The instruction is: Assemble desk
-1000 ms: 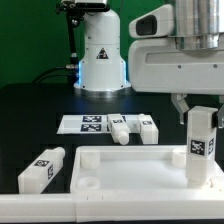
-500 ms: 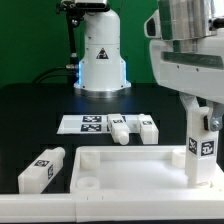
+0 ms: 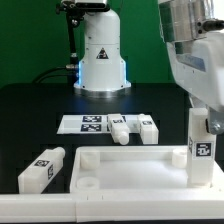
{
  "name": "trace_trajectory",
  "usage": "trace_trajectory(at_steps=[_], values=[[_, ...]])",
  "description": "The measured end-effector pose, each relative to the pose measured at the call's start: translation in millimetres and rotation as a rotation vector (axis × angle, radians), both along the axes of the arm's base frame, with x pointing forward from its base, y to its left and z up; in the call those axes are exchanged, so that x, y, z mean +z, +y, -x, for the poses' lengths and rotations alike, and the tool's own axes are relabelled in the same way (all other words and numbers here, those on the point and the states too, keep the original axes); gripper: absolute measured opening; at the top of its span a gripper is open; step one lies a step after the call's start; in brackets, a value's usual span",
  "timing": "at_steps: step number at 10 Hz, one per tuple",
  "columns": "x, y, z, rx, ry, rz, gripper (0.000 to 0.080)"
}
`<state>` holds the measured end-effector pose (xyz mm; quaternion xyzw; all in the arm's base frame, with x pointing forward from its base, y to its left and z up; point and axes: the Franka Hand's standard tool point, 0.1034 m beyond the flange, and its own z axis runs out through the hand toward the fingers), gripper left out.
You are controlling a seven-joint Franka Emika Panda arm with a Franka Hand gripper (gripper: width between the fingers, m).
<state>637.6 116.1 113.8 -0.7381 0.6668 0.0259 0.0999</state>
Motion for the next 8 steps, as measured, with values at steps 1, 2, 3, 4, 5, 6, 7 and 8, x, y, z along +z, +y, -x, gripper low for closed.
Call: trace_trajectory(at_steps=[1, 2, 3, 4, 5, 6, 7, 8], values=[[2.4, -1.1, -1.7, 0.243, -0.031, 0.028, 0.0590], [3.5, -0.4, -2.6, 0.418, -0.035, 0.032, 0.0631], [4.1, 1.4, -4.9, 0.553, -0.037, 0.033, 0.0631], [3.5, 0.8, -6.9, 0.580, -0.055, 0.041, 0.0646], [2.8, 0.3, -6.4, 0.674, -0.071, 0.048, 0.0646], [2.9, -2.5, -6.5, 0.835, -0.092, 0.081, 0.0649], [3.4, -7.4, -6.8, 1.052, -0.102, 0.140, 0.0649], [4.5, -8.4, -8.0, 1.167, -0.105, 0.172, 0.0649]])
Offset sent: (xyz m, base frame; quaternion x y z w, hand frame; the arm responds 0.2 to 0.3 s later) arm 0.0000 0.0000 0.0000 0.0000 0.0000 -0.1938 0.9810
